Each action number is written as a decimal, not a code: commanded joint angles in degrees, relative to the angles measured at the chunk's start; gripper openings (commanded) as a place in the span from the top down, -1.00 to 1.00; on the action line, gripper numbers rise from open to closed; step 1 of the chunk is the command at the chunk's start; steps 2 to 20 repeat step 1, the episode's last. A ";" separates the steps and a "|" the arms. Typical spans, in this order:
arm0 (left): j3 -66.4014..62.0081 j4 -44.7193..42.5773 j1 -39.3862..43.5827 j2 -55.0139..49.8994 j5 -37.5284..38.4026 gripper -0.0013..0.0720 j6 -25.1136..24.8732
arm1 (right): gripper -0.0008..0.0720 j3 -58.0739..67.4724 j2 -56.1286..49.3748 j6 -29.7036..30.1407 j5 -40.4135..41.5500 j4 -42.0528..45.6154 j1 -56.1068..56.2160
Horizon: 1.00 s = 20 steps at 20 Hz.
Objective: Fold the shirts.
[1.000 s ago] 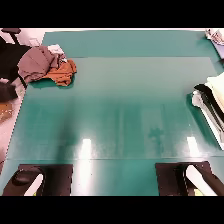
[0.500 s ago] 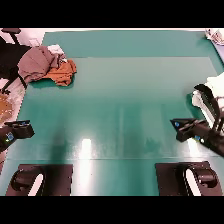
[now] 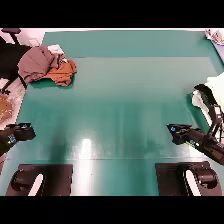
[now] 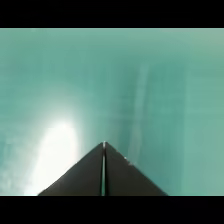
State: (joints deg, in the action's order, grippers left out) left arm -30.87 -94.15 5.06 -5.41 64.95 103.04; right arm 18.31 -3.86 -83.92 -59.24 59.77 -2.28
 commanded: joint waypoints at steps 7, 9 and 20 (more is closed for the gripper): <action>0.02 0.02 0.02 0.07 0.02 0.89 0.00 | 0.49 3.89 -5.68 -0.90 -0.28 0.42 0.07; 0.02 0.02 0.02 0.07 0.02 0.89 0.00 | 0.49 3.89 -5.68 -0.90 -0.28 0.42 0.07; 0.02 0.02 0.02 0.07 0.02 0.89 0.00 | 0.49 3.89 -5.68 -0.90 -0.28 0.42 0.07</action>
